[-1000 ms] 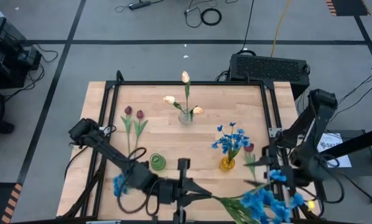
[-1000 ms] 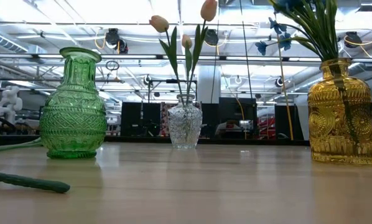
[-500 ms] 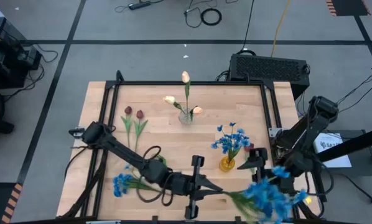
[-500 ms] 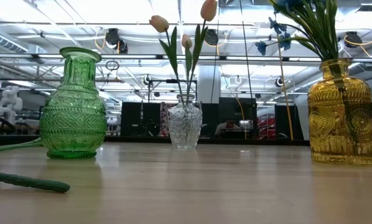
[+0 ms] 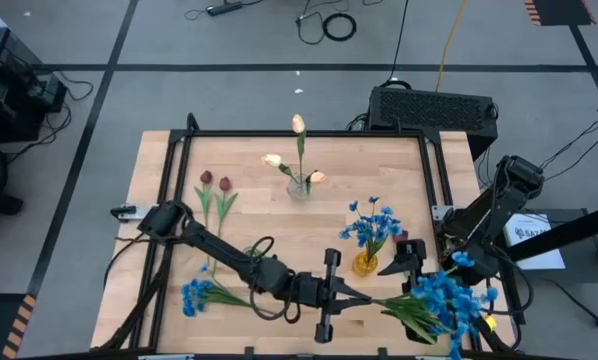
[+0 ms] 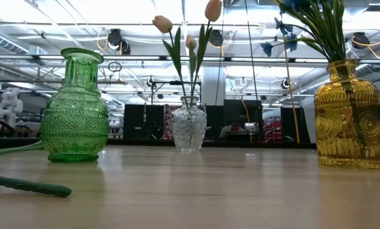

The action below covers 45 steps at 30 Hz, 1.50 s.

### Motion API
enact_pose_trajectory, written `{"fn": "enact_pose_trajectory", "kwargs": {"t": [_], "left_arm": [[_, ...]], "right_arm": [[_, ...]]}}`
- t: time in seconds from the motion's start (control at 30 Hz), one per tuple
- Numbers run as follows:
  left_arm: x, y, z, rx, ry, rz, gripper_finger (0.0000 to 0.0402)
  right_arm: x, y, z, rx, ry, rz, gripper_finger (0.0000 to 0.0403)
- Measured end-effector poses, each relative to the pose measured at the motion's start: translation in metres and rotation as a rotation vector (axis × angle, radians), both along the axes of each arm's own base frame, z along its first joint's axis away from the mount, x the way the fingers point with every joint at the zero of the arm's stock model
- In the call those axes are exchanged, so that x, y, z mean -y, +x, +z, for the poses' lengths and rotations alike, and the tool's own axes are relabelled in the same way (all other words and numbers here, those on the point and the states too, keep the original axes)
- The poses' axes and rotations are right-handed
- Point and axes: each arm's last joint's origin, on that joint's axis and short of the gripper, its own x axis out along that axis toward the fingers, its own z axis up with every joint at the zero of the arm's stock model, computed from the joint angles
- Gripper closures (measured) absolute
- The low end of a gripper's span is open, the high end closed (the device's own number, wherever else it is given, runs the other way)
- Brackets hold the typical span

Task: Sort flowers into vase by color
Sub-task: Put the right blue flowers into the yellow vase

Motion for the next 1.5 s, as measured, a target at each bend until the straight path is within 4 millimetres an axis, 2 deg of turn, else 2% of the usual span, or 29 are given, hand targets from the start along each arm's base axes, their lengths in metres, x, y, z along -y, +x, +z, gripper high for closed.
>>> {"fn": "enact_pose_trajectory", "kwargs": {"t": [0.57,1.1,1.5], "left_arm": [[-0.002,0.004,-0.005,-0.058,0.017,0.026,0.0387],[-0.004,0.005,-0.005,-0.063,0.010,0.041,0.0387],[-0.004,0.004,-0.005,-0.067,0.005,0.060,0.0387]], "right_arm": [[-0.007,-0.019,0.007,0.026,-0.035,0.035,0.0208],[-0.007,-0.017,0.005,0.007,-0.016,0.048,0.0277],[-0.007,-0.017,0.006,0.010,-0.035,0.036,0.0390]]}}
